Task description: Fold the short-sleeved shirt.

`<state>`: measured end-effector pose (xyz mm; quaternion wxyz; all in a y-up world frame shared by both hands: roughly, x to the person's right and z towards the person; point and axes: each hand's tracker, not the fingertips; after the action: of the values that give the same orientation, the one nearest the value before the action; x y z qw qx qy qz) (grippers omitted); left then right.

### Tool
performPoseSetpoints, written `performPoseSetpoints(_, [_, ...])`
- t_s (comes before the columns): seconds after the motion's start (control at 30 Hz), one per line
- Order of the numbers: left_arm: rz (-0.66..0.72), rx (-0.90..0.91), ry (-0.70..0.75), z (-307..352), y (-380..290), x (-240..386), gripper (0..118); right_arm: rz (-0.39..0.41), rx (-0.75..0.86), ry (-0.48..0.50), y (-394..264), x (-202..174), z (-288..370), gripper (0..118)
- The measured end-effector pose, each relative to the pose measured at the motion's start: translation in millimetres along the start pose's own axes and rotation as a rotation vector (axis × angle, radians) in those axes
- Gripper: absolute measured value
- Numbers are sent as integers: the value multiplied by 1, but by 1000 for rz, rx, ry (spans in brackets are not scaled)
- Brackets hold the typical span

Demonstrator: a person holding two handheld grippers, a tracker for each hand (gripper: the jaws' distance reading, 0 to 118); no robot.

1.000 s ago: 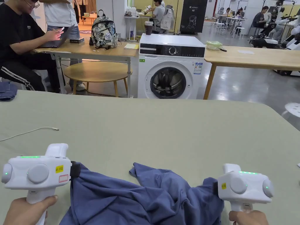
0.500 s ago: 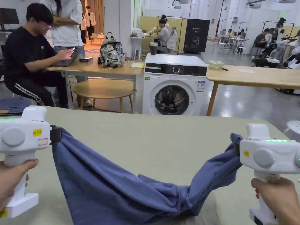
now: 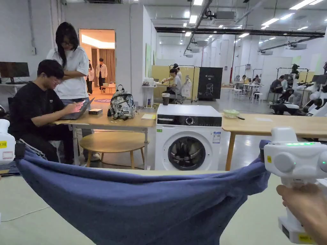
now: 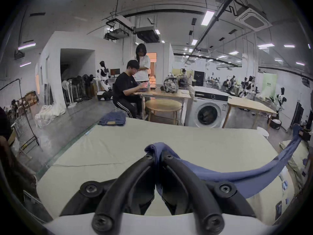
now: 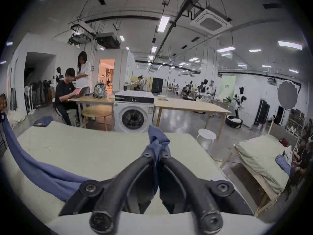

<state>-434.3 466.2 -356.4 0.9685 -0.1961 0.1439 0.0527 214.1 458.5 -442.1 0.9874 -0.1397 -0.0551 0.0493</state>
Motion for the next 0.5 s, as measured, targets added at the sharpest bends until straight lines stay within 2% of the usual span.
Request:
performPoseSetpoints(0.1, [1, 10, 15, -4, 16, -1, 0, 20, 35, -18, 20, -3, -3, 2])
performPoseSetpoints(0.5, [16, 56, 52, -19, 65, 3, 0, -3, 74, -40, 67, -11, -36, 2])
